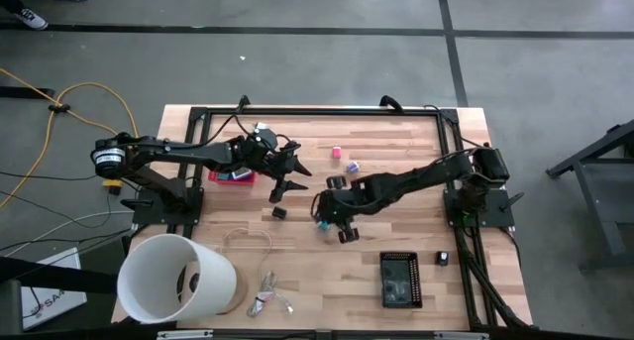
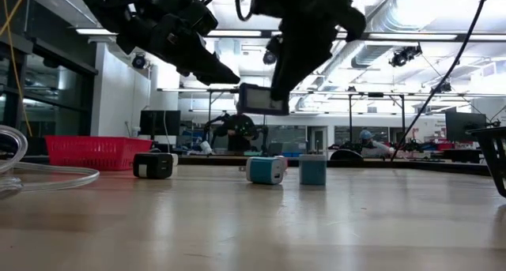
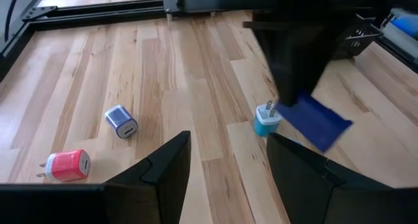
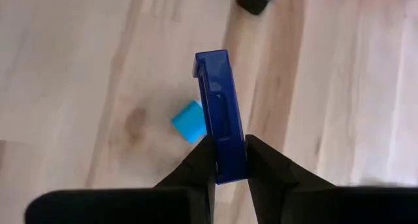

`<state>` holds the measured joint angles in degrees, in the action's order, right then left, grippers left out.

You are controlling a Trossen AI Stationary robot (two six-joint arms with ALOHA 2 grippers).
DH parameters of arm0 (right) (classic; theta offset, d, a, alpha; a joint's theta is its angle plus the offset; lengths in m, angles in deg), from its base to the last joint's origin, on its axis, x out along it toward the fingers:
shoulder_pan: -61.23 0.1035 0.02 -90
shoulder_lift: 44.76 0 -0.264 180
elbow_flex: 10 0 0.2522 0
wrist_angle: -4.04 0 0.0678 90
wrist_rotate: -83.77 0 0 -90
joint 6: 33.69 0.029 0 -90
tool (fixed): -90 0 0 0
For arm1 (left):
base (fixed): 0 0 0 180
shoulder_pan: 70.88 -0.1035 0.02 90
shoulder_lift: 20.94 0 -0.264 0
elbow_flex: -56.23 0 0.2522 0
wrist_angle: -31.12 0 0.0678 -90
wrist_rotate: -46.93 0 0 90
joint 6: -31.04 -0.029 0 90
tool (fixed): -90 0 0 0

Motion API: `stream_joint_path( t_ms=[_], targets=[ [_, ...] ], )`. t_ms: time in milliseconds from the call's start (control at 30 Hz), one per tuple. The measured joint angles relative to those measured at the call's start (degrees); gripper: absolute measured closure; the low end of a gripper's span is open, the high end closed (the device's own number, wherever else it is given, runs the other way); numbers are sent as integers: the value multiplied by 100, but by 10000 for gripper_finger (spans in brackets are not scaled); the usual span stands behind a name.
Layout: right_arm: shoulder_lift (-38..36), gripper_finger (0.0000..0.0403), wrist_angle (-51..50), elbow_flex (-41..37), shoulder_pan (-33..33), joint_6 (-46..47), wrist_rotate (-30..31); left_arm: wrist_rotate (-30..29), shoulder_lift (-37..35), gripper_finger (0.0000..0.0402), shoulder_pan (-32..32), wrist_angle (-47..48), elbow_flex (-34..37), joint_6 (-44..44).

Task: Pick & Place Office items
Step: Put the purple digital clock into the red bin

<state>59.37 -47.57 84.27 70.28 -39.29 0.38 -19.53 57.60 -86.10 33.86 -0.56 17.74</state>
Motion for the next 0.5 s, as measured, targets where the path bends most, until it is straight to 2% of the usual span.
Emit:
stream_joint_path(
  t_ms=[400,500],
  targets=[
    [-56,347,-103,-7,-441,123,-9,0,0,208,-1,-28,0,0],
    [-99,347,-155,-5,-561,351,209,1,0,208,-1,-28,0,0]
  ],
)
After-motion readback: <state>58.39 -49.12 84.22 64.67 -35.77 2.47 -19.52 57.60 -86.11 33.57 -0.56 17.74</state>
